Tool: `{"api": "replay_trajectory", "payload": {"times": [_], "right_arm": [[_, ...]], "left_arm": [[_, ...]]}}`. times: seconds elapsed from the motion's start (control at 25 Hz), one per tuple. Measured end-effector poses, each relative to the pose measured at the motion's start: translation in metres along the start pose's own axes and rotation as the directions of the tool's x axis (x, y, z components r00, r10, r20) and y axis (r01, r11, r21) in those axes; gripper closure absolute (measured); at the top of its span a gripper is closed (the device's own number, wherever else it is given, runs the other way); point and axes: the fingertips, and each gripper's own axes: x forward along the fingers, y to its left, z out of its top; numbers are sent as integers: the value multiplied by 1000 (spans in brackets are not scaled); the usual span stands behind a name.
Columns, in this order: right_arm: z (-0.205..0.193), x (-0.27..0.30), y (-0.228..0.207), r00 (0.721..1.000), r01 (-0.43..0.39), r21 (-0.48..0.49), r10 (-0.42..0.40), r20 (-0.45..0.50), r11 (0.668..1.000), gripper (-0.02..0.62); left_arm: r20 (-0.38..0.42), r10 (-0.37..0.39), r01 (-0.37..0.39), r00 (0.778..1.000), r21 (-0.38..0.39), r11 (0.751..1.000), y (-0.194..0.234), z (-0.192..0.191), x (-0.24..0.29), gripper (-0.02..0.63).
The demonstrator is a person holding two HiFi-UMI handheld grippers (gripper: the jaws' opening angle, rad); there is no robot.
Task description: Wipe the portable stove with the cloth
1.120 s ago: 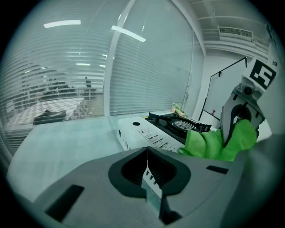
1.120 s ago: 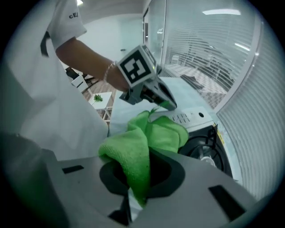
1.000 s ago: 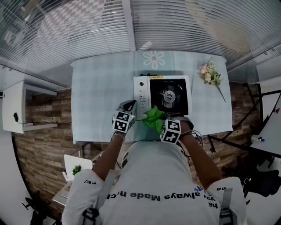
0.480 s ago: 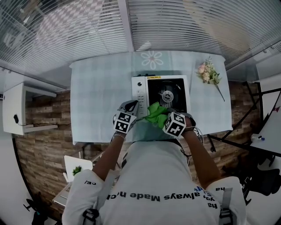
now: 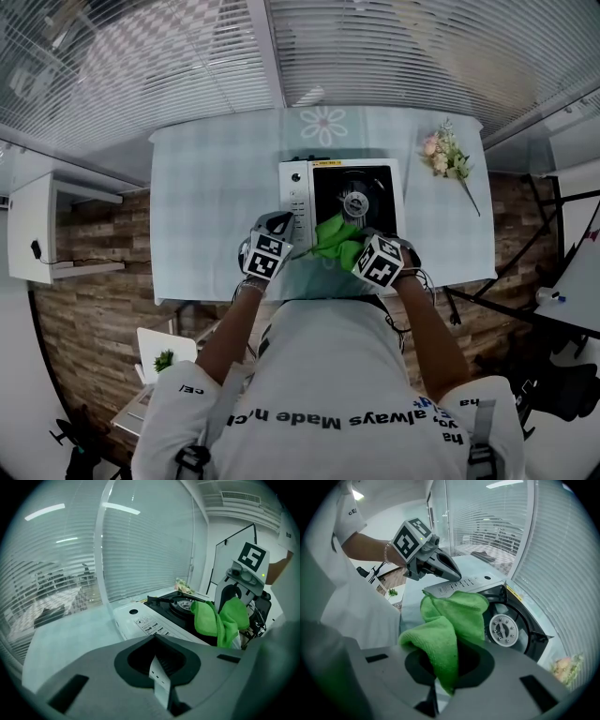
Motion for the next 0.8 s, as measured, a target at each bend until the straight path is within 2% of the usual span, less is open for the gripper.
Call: {"api": "replay_trajectory", "payload": {"times": [0.28,0.56,0.8], "right_arm": [[-10,-4,-6,1000,-14,6,14,1,1000,569],[-47,-19,-29,998,34,32,-32,-52,999,569],[-54,-24,-33,998,43,23,-42,-55,999,569]], "left_arm": [[-54,34,-34,998,4,999,1,-3,3,595],[-72,51,-52,996,-6,999,0,-4,2,595],[-91,62,-63,994,-11,998,1,-4,2,594]]}}
